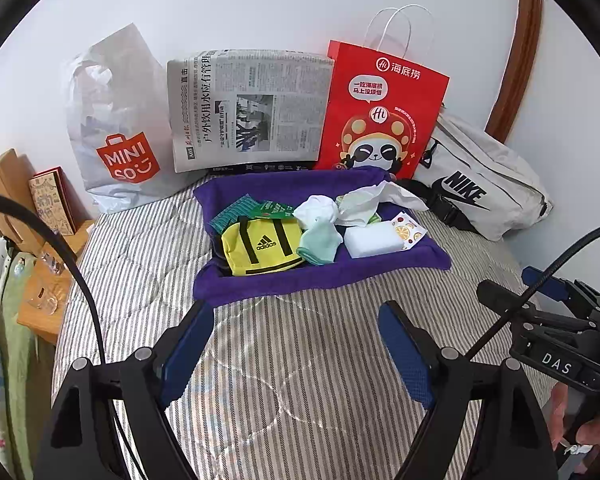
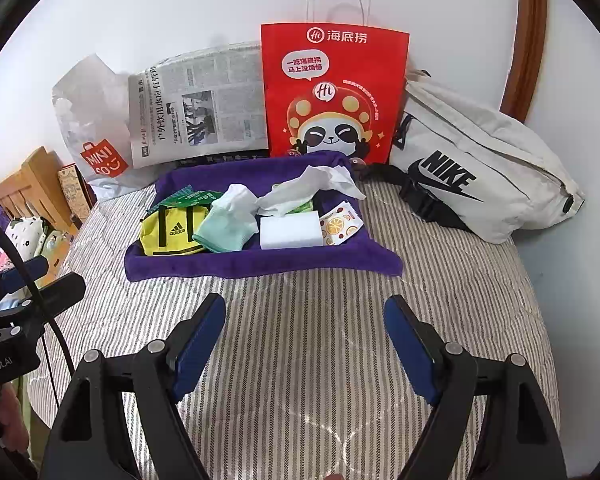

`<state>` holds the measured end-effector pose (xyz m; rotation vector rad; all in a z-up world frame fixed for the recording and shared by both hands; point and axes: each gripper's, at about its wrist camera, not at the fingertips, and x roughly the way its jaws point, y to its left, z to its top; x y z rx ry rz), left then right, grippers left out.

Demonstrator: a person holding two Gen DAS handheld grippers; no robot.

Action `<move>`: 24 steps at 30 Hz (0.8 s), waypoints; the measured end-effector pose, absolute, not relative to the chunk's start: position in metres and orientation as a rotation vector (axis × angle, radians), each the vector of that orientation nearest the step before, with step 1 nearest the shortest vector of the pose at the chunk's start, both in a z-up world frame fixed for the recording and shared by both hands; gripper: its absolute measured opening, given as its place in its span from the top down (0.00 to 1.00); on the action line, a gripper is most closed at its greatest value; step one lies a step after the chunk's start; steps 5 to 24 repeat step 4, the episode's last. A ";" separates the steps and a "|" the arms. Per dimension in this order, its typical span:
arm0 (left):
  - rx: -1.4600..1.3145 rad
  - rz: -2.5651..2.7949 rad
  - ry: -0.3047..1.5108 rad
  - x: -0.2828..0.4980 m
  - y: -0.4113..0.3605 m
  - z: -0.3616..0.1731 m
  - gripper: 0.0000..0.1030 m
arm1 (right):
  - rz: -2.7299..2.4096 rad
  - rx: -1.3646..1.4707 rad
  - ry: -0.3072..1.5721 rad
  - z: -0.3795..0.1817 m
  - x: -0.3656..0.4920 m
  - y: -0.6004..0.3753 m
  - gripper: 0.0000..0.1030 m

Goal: Organize soft objects

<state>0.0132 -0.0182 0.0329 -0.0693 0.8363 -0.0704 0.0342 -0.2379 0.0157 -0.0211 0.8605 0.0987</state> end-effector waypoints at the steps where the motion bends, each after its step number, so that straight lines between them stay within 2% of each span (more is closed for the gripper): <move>1: -0.068 -0.069 0.837 0.012 -0.018 0.033 0.19 | 0.100 -0.020 0.859 0.016 0.033 -0.238 0.21; 24: -0.067 -0.069 0.834 0.013 -0.018 0.033 0.19 | 0.103 -0.022 0.865 0.014 0.034 -0.236 0.21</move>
